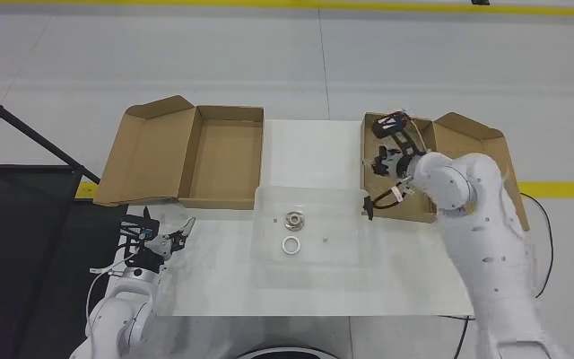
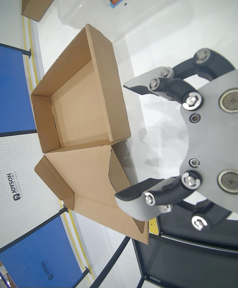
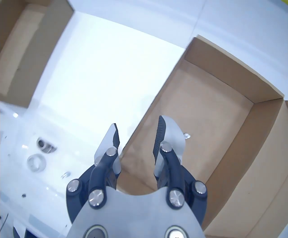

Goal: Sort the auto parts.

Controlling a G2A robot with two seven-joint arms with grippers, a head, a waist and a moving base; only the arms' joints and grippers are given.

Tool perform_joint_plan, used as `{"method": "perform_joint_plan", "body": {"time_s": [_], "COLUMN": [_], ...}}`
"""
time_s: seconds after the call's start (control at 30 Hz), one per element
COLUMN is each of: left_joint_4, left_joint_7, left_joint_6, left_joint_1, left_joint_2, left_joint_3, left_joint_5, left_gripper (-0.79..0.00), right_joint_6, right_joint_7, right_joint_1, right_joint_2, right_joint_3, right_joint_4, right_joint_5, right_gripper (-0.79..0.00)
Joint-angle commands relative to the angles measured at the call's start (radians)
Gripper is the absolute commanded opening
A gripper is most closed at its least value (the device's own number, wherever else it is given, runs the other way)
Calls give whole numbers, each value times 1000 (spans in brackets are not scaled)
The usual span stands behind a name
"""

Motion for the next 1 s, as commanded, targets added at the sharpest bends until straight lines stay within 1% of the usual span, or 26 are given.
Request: {"method": "perform_joint_plan", "body": {"time_s": [0.0,0.13,0.23,0.27,0.33,0.37,0.4,0.43,0.57,0.7,0.9,0.97], "left_joint_4": [0,0,0,0,0,0,0,0,0,0,0,0], "left_joint_7": [0,0,0,0,0,0,0,0,0,0,0,0], "left_joint_6": [0,0,0,0,0,0,0,0,0,0,0,0], "left_joint_1": [0,0,0,0,0,0,0,0,0,0,0,0], "left_joint_2": [0,0,0,0,0,0,0,0,0,0,0,0], "left_joint_3": [0,0,0,0,0,0,0,0,0,0,0,0], "left_joint_5": [0,0,0,0,0,0,0,0,0,0,0,0], "left_gripper": [0,0,0,0,0,0,0,0,0,0,0,0], "right_joint_6": [-64,-141,-183,-193,-210,-211,-210,-207,-196,-219,-196,-184], "right_joint_7": [24,56,84,92,110,118,124,127,113,127,140,139], "right_joint_1": [-93,-182,-210,-215,-221,-223,-224,-224,-229,-236,-230,-218], "right_joint_2": [12,26,31,32,35,36,36,37,41,48,48,46], "right_joint_3": [37,56,36,27,6,-4,-14,-22,-18,-17,-103,-139], "right_joint_4": [-149,-274,-324,-336,-357,-364,-371,-378,-404,-414,-406,-384], "right_joint_5": [32,66,81,85,86,82,78,74,94,114,32,3], "right_gripper": [-409,-397,-382,-357,-228,-179,-71,0,0,0,0,-74]}}
